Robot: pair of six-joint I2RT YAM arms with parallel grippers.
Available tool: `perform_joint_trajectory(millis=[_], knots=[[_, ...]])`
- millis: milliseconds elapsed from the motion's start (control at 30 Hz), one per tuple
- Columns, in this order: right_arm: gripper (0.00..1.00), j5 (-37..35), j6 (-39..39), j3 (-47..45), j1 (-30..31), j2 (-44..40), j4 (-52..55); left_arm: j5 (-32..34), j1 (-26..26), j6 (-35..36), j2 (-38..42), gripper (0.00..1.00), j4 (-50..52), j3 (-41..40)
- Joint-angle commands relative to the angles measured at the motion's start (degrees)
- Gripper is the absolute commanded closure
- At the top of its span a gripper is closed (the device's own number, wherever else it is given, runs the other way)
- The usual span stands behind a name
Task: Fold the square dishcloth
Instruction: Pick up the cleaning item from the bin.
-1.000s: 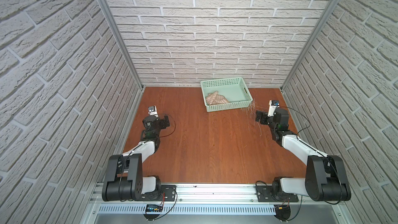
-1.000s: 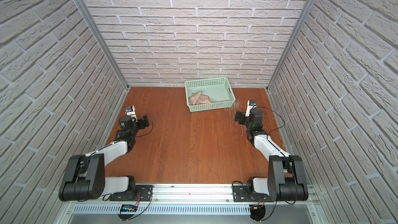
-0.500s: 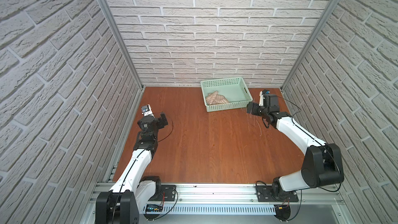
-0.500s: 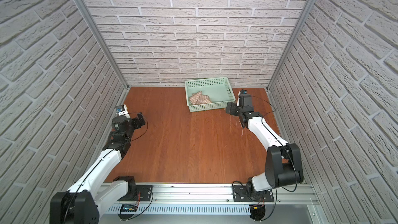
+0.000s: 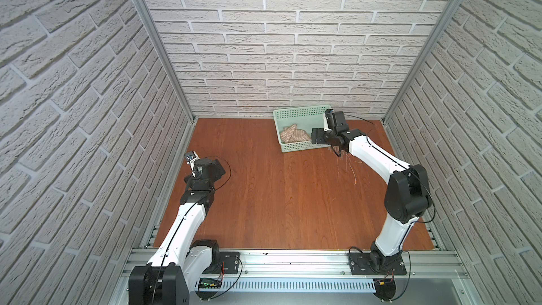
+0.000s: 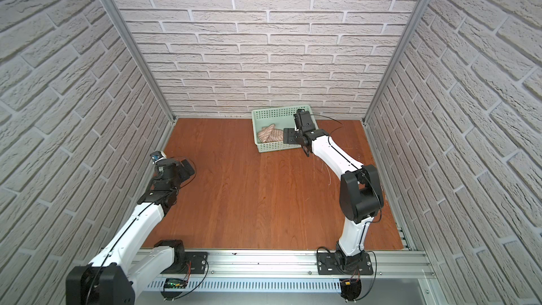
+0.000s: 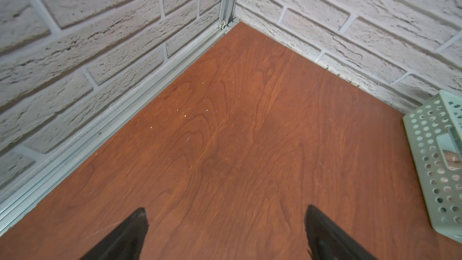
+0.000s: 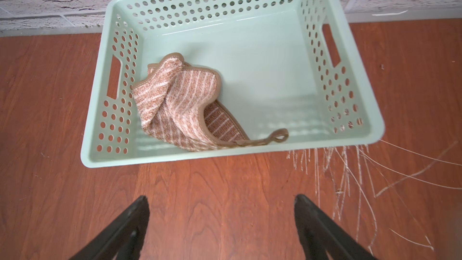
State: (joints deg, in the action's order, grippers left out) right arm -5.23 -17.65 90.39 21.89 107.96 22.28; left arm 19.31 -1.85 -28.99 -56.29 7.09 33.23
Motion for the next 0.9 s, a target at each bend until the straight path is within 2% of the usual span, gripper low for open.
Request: perform_joint_trajectory(millis=[0,167,367,633,867], knots=[[0.17,-0.3,0.1,7.2,0.1,5.9,5.1,0.2,0.3,-2.8,-1.3,0.02,3.6,2.3],[0.29,-0.4,0.1,17.9,0.1,15.2,11.3,-0.1,0.4,-4.0,-2.8,0.02,4.1,2.3],[0.35,1.4,0.7,26.0,0.2,21.8,15.1,0.1,0.5,-4.6,-4.0,0.02,5.1,3.0],[0.37,3.5,1.4,29.1,0.2,25.1,16.7,0.0,0.7,-5.1,-5.6,0.02,5.8,3.5],[0.47,5.5,1.6,30.3,0.5,26.3,17.9,0.4,0.6,-5.4,-6.2,0.02,6.7,3.7]])
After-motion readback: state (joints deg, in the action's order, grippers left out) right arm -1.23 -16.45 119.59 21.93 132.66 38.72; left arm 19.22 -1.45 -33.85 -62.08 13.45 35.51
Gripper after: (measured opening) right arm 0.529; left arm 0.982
